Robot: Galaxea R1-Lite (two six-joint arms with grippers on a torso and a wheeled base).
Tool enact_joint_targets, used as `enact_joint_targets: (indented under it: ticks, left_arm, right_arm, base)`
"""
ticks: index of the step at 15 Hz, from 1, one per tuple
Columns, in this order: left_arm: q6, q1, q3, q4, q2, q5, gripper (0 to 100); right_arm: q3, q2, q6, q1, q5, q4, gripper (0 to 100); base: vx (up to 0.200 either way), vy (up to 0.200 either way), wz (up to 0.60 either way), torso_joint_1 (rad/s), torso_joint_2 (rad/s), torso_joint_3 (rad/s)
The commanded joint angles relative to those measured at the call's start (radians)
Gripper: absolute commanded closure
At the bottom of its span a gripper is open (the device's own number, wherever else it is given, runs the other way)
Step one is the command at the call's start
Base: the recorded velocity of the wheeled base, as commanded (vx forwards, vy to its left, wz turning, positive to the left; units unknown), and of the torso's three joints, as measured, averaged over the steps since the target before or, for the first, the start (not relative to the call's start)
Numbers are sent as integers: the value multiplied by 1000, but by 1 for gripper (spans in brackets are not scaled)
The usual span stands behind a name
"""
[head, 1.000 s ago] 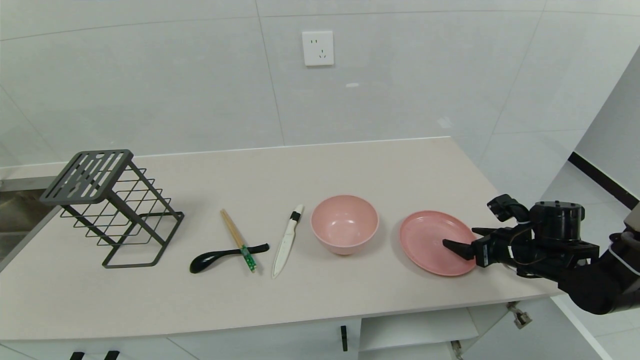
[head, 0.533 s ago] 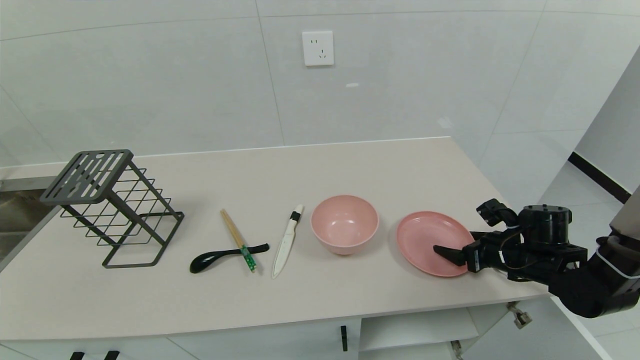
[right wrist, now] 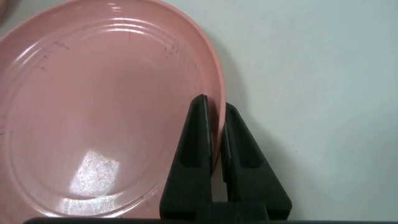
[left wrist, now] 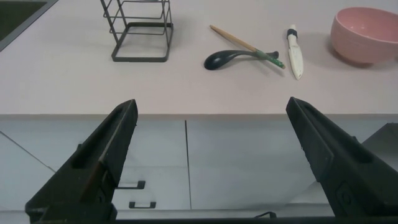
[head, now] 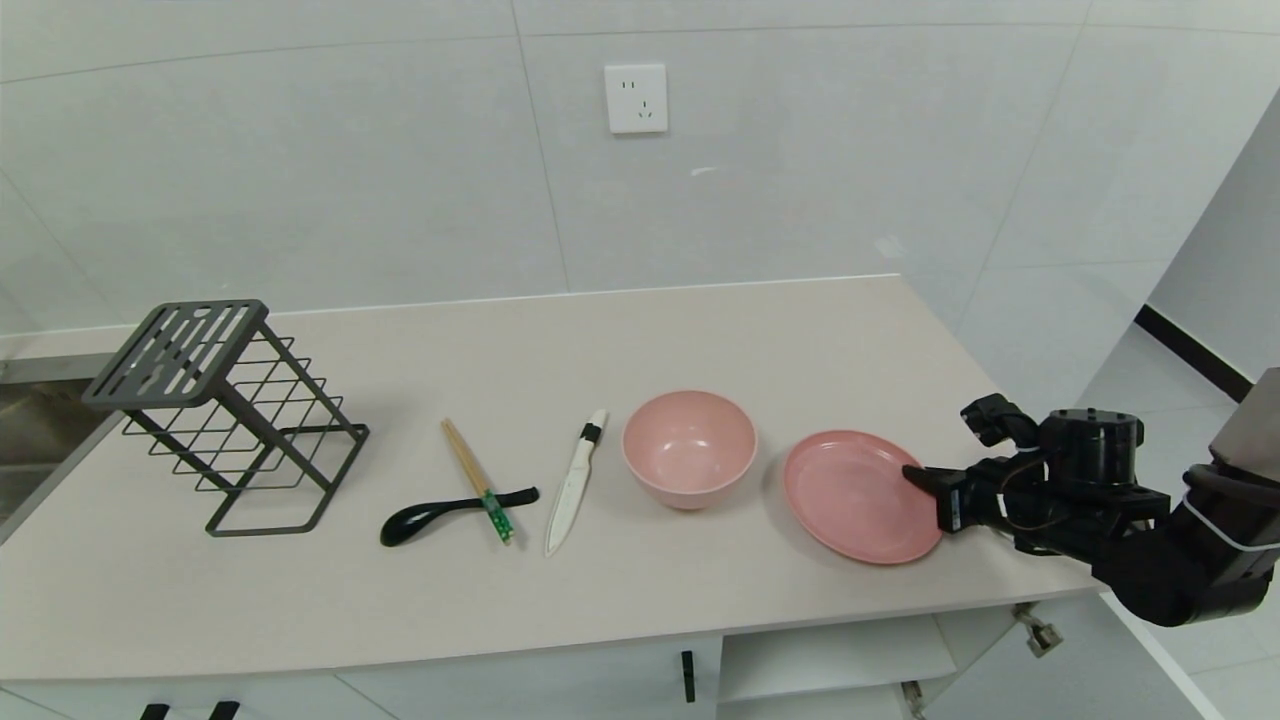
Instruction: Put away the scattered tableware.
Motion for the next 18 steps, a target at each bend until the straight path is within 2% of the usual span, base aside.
enact_joint_targets:
  ticks: [1,8,11,12,13,14,15,16,18]
  left_arm:
    - [0,0,0,0,1,0,0]
    - [-2,1,0,0,1,0,0]
    - [3,1,0,-8,1,0,0]
    - [10,0,0,-54,1,-3,0]
    - [35,1,0,-127,1,-3,0]
    - [53,0,-2,-176,1,-20,0]
    - [50,0,-21,-183,1,-89,0]
    - [49,0,-74,-170,26,-150,0]
    - [58,-3,-238,-141,170,-204,0]
  right_arm:
    - [-17,15,-3,-14,-5,5,100]
    - [1,-219,6,-8,-9,-16,100]
    - [62,-326,14,-8,-11,-32,100]
    - [105,-364,20,-8,-11,-44,100]
    - [142,-395,22,-8,-11,-56,100]
    - [167,-430,23,-9,-9,-66,100]
    - [182,-470,31,-11,-11,-69,100]
    - [191,-504,48,-9,-11,-76,100]
    - [211,-574,74,-12,-11,-96,100]
  base:
    - [0,0,0,0,0,0]
    - [0,0,0,0,0,0]
    - [0,0,0,0,0,0]
    - [0,0,0,0,0,0]
    - [0,0,0,0,0,0]
    - [0,0,0,0,0,0]
    - [0,0,0,0,0,0]
    - [0,0,0,0,0,0]
    - [0,0,0,0,0,0]
